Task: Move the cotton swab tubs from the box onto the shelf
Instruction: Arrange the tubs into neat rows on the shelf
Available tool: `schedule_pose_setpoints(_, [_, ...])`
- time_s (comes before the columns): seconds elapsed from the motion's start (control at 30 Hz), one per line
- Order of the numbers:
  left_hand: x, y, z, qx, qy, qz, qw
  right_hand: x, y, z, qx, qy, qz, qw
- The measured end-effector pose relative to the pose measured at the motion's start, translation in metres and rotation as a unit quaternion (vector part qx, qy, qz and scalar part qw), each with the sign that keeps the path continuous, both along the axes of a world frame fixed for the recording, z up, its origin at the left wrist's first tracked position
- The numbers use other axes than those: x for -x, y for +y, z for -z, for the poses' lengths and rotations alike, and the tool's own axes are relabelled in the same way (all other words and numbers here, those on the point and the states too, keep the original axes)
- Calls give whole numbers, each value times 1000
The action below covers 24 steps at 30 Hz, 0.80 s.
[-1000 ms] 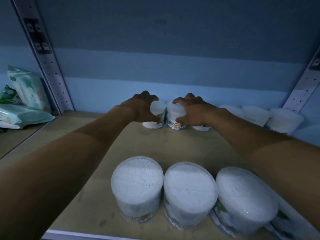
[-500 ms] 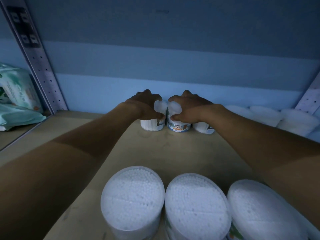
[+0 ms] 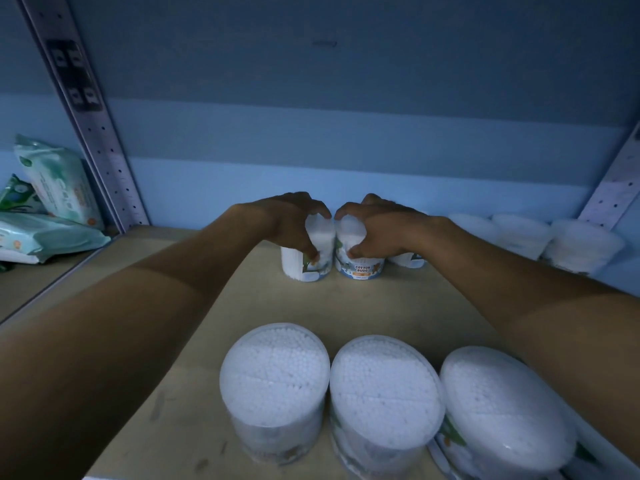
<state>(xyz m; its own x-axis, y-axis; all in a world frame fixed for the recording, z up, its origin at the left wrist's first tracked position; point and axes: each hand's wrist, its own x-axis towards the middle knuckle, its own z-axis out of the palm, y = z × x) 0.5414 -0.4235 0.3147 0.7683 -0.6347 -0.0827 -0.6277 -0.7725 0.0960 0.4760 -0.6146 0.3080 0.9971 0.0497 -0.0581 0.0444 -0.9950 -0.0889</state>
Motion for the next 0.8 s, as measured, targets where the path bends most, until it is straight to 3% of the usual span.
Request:
schedule_pose_setpoints(0.27, [32,16,-5,34,28,29,999,33,12,-8,-25,0,-19,1000])
schedule_pose_setpoints(0.63, [59,25,-6,40,21,-68,997,60,23,-17,-27,35,-15,999])
schedule_pose_setpoints(0.8, [68,29,-12,5,18,-48,999,68,25,-17,-28,36,-15,999])
